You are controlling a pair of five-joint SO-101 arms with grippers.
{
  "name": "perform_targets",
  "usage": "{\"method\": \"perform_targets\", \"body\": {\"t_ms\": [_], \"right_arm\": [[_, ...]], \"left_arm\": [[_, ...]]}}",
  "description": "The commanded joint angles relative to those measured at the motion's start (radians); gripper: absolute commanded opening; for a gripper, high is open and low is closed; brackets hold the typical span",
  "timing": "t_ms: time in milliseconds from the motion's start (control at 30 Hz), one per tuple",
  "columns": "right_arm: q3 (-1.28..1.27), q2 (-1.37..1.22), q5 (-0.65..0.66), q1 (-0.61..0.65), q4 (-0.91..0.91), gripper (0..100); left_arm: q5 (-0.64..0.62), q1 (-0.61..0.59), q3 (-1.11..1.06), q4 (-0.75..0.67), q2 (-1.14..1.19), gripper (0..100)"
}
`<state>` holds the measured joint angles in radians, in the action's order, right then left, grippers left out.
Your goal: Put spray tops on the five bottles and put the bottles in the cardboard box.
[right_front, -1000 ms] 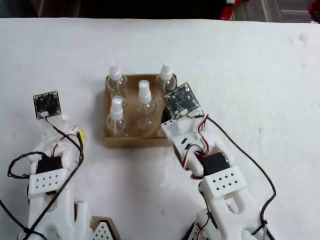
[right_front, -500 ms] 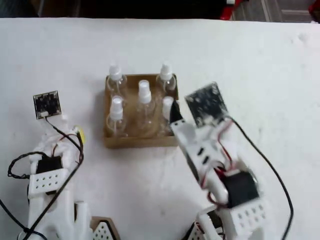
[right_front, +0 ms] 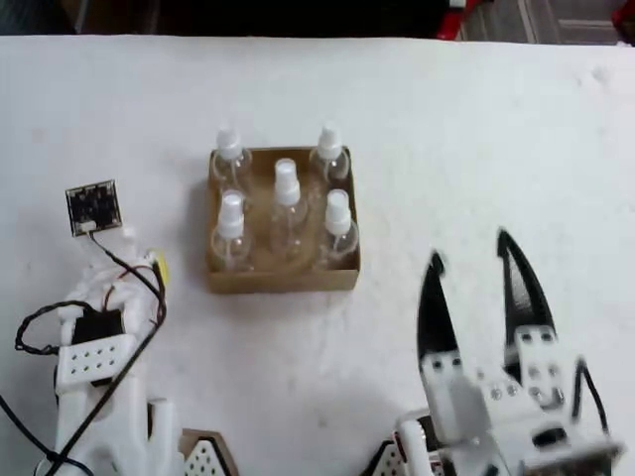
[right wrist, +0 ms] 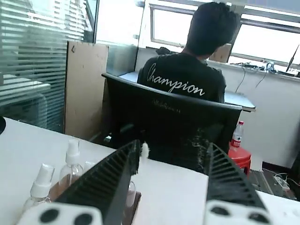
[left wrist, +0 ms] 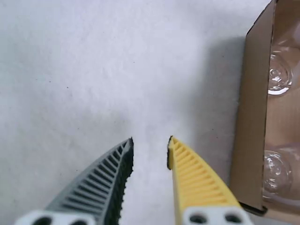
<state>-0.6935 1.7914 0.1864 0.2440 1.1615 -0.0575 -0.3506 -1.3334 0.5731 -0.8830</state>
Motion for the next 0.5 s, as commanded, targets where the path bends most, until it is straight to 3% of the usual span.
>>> {"method": "perform_targets", "body": {"t_ms": [0, 133, 467], "right_arm": [[0.044, -0.005, -0.009, -0.018, 0.09, 19.4], [0.048, 0.018, -0.012, -0.016, 0.143, 19.4], [0.049, 0.016, -0.017, -0.018, 0.15, 19.3]], "left_arm": [[0.011, 0.008, 0.014, -0.017, -0.012, 12], [0.011, 0.007, 0.086, 0.058, -0.012, 12], [0.011, 0.01, 0.506, 0.445, -0.012, 12]]}}
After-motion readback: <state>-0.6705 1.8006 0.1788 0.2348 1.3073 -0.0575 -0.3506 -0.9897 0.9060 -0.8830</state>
